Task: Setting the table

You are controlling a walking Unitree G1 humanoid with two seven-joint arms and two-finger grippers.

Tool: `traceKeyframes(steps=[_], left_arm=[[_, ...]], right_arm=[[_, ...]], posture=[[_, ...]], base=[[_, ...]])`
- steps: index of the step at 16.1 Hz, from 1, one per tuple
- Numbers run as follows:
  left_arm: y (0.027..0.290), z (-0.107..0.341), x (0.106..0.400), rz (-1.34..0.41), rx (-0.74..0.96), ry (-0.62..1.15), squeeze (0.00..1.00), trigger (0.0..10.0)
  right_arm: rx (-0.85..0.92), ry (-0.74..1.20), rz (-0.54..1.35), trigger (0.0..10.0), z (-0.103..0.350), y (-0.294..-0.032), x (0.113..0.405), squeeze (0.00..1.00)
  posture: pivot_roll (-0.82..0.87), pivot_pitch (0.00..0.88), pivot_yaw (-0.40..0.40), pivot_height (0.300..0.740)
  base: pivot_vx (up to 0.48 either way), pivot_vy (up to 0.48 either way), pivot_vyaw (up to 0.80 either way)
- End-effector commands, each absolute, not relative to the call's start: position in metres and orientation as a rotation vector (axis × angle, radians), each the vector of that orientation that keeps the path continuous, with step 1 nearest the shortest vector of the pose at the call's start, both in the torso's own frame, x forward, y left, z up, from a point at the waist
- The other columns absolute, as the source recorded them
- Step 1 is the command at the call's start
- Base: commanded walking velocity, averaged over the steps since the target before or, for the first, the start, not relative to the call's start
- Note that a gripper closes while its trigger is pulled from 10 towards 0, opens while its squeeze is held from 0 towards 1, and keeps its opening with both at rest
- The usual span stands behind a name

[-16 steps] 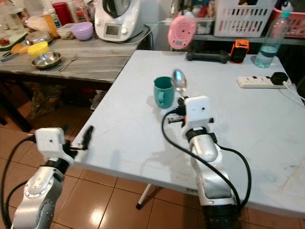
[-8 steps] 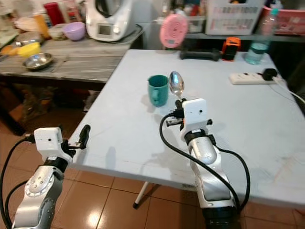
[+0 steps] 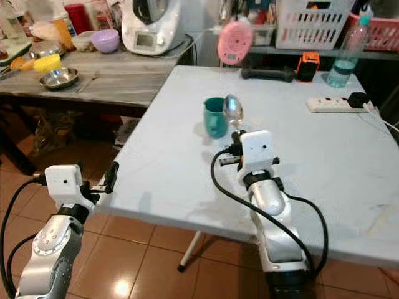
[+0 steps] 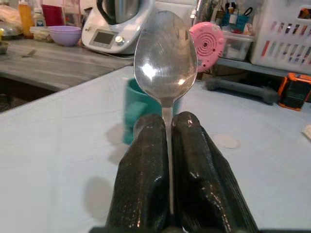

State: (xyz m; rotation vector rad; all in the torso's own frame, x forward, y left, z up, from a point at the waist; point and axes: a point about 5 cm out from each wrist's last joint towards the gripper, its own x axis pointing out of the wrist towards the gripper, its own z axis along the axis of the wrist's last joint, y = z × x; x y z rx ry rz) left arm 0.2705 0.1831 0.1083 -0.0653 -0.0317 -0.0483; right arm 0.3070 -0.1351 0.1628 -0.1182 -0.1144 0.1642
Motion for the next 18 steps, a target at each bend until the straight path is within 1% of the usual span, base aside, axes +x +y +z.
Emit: traceKeyframes(steps=[1, 6, 8, 15, 18], left_arm=[[0.187, 0.106, 0.270, -0.044, -0.044, -0.023, 0.00, 10.0], [0.178, 0.102, 0.266, -0.070, -0.046, -0.012, 0.00, 10.0], [0.177, 0.102, 0.266, -0.072, -0.049, -0.011, 0.00, 10.0], [0.170, 0.102, 0.266, -0.080, -0.050, -0.018, 0.00, 10.0], [0.167, 0.102, 0.264, -0.077, -0.052, -0.018, 0.00, 10.0]], right_arm=[[-0.124, -0.122, 0.173, 10.0, 0.164, -0.131, 0.308, 0.00], [-0.130, -0.122, 0.169, 10.0, 0.163, -0.132, 0.308, 0.00], [-0.129, -0.123, 0.168, 10.0, 0.163, -0.132, 0.308, 0.00], [-0.128, -0.129, 0.173, 10.0, 0.162, -0.131, 0.307, 0.00], [-0.160, -0.132, 0.193, 10.0, 0.161, -0.129, 0.307, 0.00]], posture=[[-0.25, 0.009, 0.062, 0.740], [-0.25, 0.009, 0.063, 0.740], [-0.25, 0.011, 0.064, 0.740], [-0.24, 0.015, 0.067, 0.740], [-0.24, 0.013, 0.065, 0.740]], base=[[0.000, 0.465, -0.77], [0.000, 0.468, -0.77], [0.000, 0.472, -0.57], [0.000, 0.471, 0.00], [0.000, 0.469, 0.00]])
